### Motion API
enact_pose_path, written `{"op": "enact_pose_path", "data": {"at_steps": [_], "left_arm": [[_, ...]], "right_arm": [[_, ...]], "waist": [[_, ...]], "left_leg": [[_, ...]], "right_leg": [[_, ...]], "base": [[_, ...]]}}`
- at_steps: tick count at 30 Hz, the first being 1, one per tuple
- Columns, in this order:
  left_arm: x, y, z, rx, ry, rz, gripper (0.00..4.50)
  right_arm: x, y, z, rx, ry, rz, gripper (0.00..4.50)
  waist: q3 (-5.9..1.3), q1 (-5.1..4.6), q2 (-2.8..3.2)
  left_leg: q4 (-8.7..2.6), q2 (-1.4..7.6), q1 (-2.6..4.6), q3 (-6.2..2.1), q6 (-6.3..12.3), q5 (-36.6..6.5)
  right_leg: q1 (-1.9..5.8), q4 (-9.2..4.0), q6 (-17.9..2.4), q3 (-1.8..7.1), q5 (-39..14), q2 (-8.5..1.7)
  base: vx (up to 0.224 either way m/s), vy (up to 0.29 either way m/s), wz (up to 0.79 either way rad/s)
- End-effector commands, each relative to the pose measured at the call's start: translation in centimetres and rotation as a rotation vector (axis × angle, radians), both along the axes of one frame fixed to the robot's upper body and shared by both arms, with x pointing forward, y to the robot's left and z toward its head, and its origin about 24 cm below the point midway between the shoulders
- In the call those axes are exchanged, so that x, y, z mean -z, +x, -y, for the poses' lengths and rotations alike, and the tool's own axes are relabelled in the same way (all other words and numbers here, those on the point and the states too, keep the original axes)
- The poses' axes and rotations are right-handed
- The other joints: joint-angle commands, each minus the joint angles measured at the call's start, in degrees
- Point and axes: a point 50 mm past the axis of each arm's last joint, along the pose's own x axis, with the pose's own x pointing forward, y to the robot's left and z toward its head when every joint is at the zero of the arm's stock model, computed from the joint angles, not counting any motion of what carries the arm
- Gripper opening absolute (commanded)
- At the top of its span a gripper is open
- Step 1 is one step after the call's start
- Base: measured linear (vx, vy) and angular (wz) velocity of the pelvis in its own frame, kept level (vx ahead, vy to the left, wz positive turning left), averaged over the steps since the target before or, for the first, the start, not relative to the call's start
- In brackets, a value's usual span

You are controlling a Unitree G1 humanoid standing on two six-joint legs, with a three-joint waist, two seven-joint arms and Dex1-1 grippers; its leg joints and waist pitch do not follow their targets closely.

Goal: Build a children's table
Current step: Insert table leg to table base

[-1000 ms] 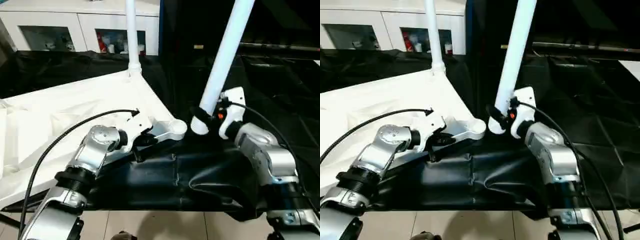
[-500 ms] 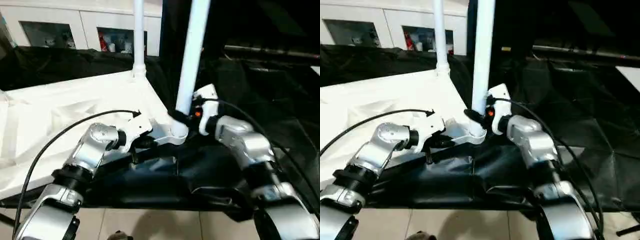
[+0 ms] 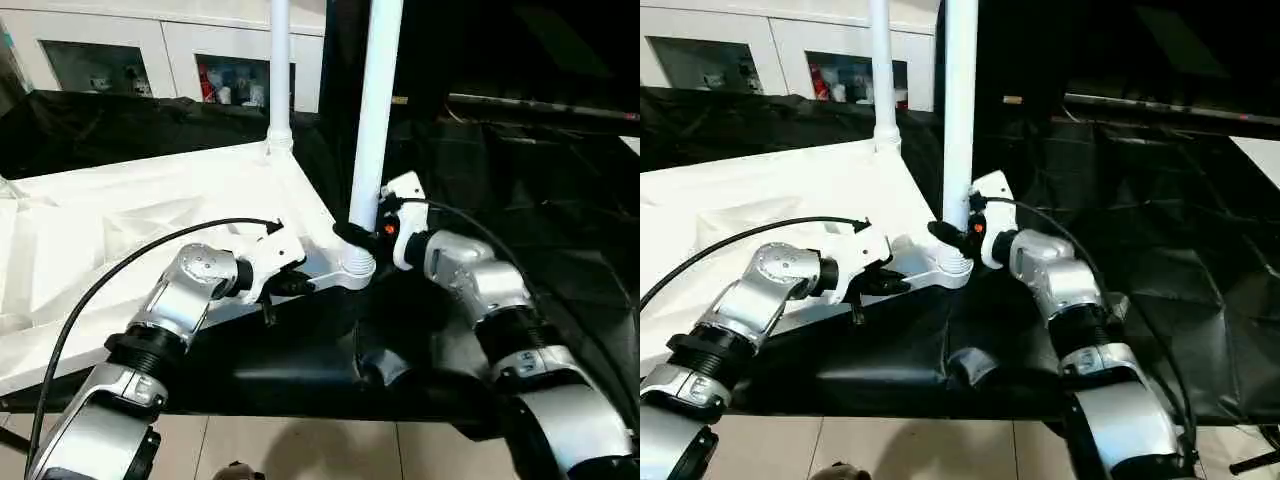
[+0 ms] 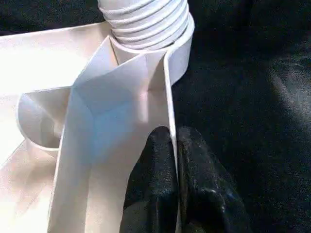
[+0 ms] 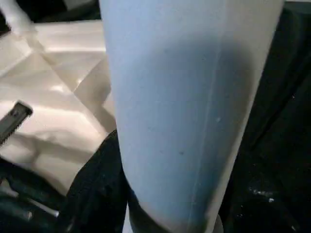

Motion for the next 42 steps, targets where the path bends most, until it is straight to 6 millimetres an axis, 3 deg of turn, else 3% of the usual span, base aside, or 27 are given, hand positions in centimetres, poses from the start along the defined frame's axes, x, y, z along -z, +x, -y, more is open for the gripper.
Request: {"op": "enact_pose_path", "data": {"at_steps": [1,6,7,9,10,11,12,13,15,18,19,20,25,28,29,30,32,34,35,39,40,42], "left_arm": [[1.5,-0.8,0.5,0.049,0.012,-0.056,0.0],[1.4,-0.9,0.4,0.047,0.015,-0.054,0.0],[1.4,-0.8,0.4,0.044,0.014,-0.051,0.0],[1.3,-0.7,0.3,0.04,0.013,-0.044,0.0],[1.3,-0.7,0.3,0.041,0.014,-0.044,0.0],[1.3,-0.7,0.3,0.041,0.015,-0.043,0.0],[1.2,-0.7,0.2,0.043,0.02,-0.042,0.0],[1.2,-0.7,0.2,0.043,0.02,-0.042,0.0],[1.1,-0.7,0.1,0.048,0.027,-0.041,0.0],[1.1,-0.6,0.1,0.05,0.03,-0.041,0.0],[1.0,-0.6,0.1,0.051,0.031,-0.04,0.0],[1.0,-0.6,0.0,0.055,0.035,-0.04,0.0],[0.9,-0.6,0.1,0.065,0.04,-0.034,0.0],[0.9,-0.6,0.2,0.074,0.032,-0.022,0.0],[0.9,-0.6,0.2,0.074,0.032,-0.022,0.0],[0.9,-0.6,0.3,0.077,0.03,-0.021,0.0],[1.0,-0.8,0.2,0.095,0.032,-0.015,0.0],[1.1,-0.9,0.2,0.098,0.029,-0.016,0.0],[1.1,-1.0,0.2,0.101,0.024,-0.017,0.0],[1.2,-1.3,0.2,0.118,0.009,-0.016,0.0],[1.2,-1.3,0.2,0.12,0.008,-0.014,0.0],[1.2,-1.4,0.2,0.126,0.001,-0.013,0.0]], "right_arm": [[0.6,0.1,0.7,0.042,0.015,-0.034,1.93],[1.9,-0.6,1.2,0.052,0.07,-0.052,1.93],[2.2,-0.8,1.2,0.058,0.081,-0.05,1.93],[2.8,-1.2,1.2,0.066,0.101,-0.04,1.93],[3.0,-1.4,1.2,0.07,0.103,-0.034,1.93],[3.2,-1.6,1.2,0.072,0.106,-0.025,1.93],[3.6,-1.9,1.2,0.082,0.101,-0.003,1.93],[3.7,-1.9,1.1,0.083,0.1,0.0,1.93],[4.7,-2.7,1.0,0.127,0.081,0.071,1.93],[5.6,-3.2,1.1,0.185,0.081,0.09,1.91],[5.7,-3.4,1.1,0.187,0.08,0.094,1.91],[6.0,-3.7,0.9,0.184,0.074,0.104,1.91],[6.5,-4.3,0.4,0.146,0.06,0.116,1.91],[5.9,-3.9,-0.1,0.099,0.048,0.135,1.91],[5.9,-3.9,-0.1,0.099,0.048,0.135,1.91],[5.9,-3.8,-0.3,0.065,0.032,0.128,1.91],[6.3,-4.0,-0.8,-0.053,-0.034,0.078,1.91],[6.4,-4.0,-0.9,-0.09,-0.056,0.062,1.91],[6.6,-4.1,-1.0,-0.121,-0.08,0.047,1.91],[6.6,-3.8,-1.0,-0.179,-0.13,0.024,1.91],[6.5,-3.7,-1.1,-0.186,-0.129,0.022,1.91],[6.4,-3.6,-1.1,-0.203,-0.125,0.015,1.91]], "waist": [[-3.59,-0.28,-0.23],[-3.68,-0.19,0.01],[-3.69,-0.05,0.55],[-3.67,-0.06,0.27],[-3.73,-0.02,0.84],[-3.68,-0.11,0.66],[-3.67,0.14,1.81],[-3.6,-0.09,1.21],[-3.67,0.01,1.79],[-3.65,-0.18,1.74],[-3.52,-0.09,2.76],[-3.49,-0.34,2.21],[-3.53,-0.18,2.02],[-3.4,-0.32,1.22],[-3.36,-0.29,1.45],[-3.35,-0.44,0.67],[-3.21,-0.48,0.28],[-3.15,-0.37,0.35],[-3.17,-0.49,-0.22],[-3.07,-0.62,-0.36],[-3.05,-0.76,-0.84],[-3.04,-0.77,-0.8]], "left_leg": [[-4.07,3.99,1.66,-1.77,-0.41,-11.62],[-4.18,4.05,1.69,-1.83,-0.69,-12.11],[-4.21,4.0,1.66,-1.94,-0.75,-12.03],[-4.23,4.06,1.7,-1.86,-0.82,-12.68],[-4.33,4.08,1.8,-1.95,-1.14,-13.1],[-4.41,4.08,1.79,-1.97,-1.27,-13.7],[-4.45,4.08,1.84,-2.17,-1.74,-14.47],[-4.57,4.1,1.94,-2.05,-2.11,-15.95],[-4.64,4.07,1.88,-2.22,-2.68,-17.05],[-4.8,4.06,1.96,-2.26,-2.88,-18.41],[-4.89,4.02,2.04,-2.45,-3.16,-19.68],[-5.01,4.1,2.21,-2.4,-3.32,-21.14],[-5.12,4.15,2.1,-2.45,-2.67,-20.63],[-5.13,4.12,1.93,-2.33,-1.85,-19.99],[-5.1,4.16,2.01,-2.35,-1.89,-20.26],[-5.12,4.18,1.95,-2.27,-1.7,-20.14],[-5.12,4.22,1.9,-2.28,-1.32,-19.84],[-5.15,4.25,2.03,-2.37,-1.59,-20.2],[-5.18,4.28,2.03,-2.32,-1.57,-20.34],[-5.41,4.4,2.17,-2.62,-2.57,-22.79],[-5.4,4.37,2.17,-2.55,-2.6,-23.21],[-5.4,4.37,2.31,-2.72,-2.99,-24.35]], "right_leg": [[1.72,-4.06,-13.0,3.08,-10.4,-5.14],[1.81,-3.94,-13.17,3.08,-9.23,-5.14],[1.84,-3.88,-13.26,3.06,-9.02,-5.17],[1.78,-4.02,-13.32,3.09,-9.1,-5.21],[1.77,-4.05,-13.42,3.03,-8.71,-5.12],[1.73,-3.99,-13.62,3.0,-8.64,-5.02],[1.67,-3.94,-13.66,3.02,-8.97,-5.19],[1.59,-4.22,-13.56,3.03,-9.45,-5.05],[1.64,-4.21,-13.6,3.07,-9.52,-5.22],[1.59,-4.33,-13.78,3.04,-10.14,-5.07],[1.5,-4.4,-13.69,3.09,-11.37,-5.12],[1.43,-4.66,-13.51,3.06,-12.37,-4.94],[1.52,-4.64,-13.51,3.12,-12.39,-5.03],[1.53,-4.77,-13.26,3.19,-13.84,-5.11],[1.37,-4.91,-12.93,3.24,-14.99,-5.21],[1.39,-5.01,-12.75,3.22,-15.46,-5.16],[1.27,-5.11,-12.18,3.19,-17.58,-5.17],[1.08,-5.2,-11.64,3.27,-18.94,-5.34],[1.08,-5.29,-11.46,3.23,-19.31,-5.3],[0.74,-5.47,-10.48,3.28,-22.24,-5.44],[0.68,-5.57,-10.25,3.28,-22.78,-5.4],[0.53,-5.7,-9.8,3.34,-24.28,-5.51]], "base": [[0.0,0.0,0.0],[0.0,0.0,0.0],[0.0,0.0,0.0],[0.0,0.0,0.0],[0.0,0.0,0.0],[0.0,0.0,0.0],[0.0,0.0,0.0],[0.0,0.0,0.0],[0.0,0.0,0.0],[0.0,0.0,0.0],[0.0,0.0,0.0],[0.0,0.0,0.0],[0.0,0.0,0.0],[0.0,0.0,0.0],[0.0,0.0,0.0],[0.0,0.0,0.0],[0.0,0.0,0.0],[0.0,0.0,0.0],[0.0,0.0,0.0],[0.0,0.0,0.0],[0.0,0.0,0.0],[0.0,0.0,0.0]]}}
